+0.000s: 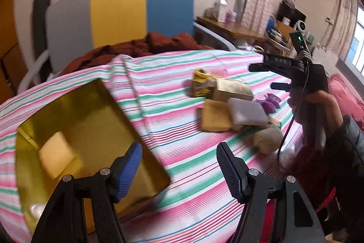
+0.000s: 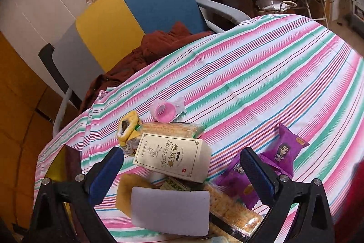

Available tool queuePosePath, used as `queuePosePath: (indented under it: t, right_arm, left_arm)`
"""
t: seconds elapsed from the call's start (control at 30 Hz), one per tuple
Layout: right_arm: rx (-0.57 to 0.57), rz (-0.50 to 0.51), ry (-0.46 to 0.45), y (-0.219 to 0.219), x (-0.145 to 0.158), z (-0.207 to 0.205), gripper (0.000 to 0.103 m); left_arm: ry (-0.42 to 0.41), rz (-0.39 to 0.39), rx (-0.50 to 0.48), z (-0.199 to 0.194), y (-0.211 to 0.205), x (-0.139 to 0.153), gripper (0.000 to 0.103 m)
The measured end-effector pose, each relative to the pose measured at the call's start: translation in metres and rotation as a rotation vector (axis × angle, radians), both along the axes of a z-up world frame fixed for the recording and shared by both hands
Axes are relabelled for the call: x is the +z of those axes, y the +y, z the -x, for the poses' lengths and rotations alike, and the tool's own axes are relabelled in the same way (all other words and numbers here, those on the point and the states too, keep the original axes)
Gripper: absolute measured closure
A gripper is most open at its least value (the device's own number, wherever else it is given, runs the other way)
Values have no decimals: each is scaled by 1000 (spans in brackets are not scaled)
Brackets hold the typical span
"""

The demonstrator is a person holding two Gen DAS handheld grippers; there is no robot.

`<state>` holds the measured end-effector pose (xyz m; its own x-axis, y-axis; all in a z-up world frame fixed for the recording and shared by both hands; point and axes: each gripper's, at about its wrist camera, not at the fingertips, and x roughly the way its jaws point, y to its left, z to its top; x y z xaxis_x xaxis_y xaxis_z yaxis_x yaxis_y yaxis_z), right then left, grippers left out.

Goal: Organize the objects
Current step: 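Grasp the beige sponge with the left gripper while the right gripper grasps the white foam block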

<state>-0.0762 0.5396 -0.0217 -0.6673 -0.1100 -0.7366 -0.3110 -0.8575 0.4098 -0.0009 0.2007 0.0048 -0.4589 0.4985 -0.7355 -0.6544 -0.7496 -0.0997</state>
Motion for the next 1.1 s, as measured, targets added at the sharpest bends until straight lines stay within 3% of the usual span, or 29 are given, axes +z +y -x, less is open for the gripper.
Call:
queuePosePath:
  t: [0.23,0.4,0.77,0.93,1.1]
  right_arm:
    - [-9,52,28,7,1,-3,0]
    - [16,74,22,6,-1,0,0]
    - [66,95,-4,1,-7,5,0]
    - [80,90,-33,-1,-13,10,0]
    - [77,95,-55,0,-18,13,0]
  left_arm:
    - [-29,108,-99,17,72,-31,34]
    - [-76,151,-149,29,105,-56,23]
    - [-83,232,-172,56,144,-87,21]
    - [-103,221,-168,64,150,-93,22]
    - [-183,137,-153,69,140,-97,43]
